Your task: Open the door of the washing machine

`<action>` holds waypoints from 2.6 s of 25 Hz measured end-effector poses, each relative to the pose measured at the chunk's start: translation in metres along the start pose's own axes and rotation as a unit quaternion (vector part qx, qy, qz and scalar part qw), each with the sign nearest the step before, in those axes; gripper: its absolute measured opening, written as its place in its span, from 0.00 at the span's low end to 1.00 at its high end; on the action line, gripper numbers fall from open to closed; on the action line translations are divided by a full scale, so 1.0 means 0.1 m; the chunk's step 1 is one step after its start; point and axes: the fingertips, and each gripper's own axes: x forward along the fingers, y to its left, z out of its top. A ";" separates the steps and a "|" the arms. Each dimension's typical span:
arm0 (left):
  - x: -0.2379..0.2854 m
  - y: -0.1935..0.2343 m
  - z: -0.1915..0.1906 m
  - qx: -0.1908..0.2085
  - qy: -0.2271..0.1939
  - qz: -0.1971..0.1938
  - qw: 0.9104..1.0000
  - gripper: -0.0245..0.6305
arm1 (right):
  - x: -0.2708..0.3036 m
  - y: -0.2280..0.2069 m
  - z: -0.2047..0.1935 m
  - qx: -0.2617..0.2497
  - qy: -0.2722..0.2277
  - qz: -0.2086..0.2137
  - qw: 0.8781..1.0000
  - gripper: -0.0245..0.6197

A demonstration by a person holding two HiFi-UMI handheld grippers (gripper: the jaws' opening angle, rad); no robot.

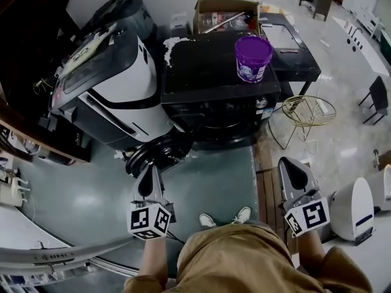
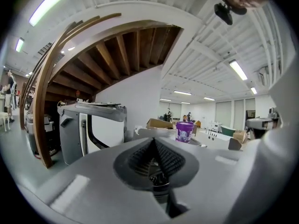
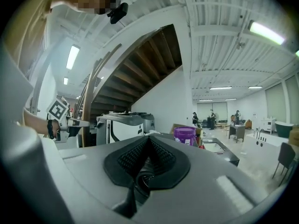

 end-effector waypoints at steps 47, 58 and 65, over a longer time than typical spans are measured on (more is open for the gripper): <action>-0.21 -0.11 0.65 0.036 -0.077 0.019 0.996 0.13 | 0.36 -0.09 0.22 -0.017 -0.017 0.015 1.000 0.05; -0.19 -0.19 0.66 0.038 -0.075 0.015 0.996 0.13 | 0.34 -0.11 0.21 -0.016 -0.018 0.018 1.000 0.04; -0.13 -0.29 0.65 0.040 -0.071 0.012 0.997 0.13 | 0.31 -0.22 0.20 -0.015 -0.019 0.014 1.000 0.04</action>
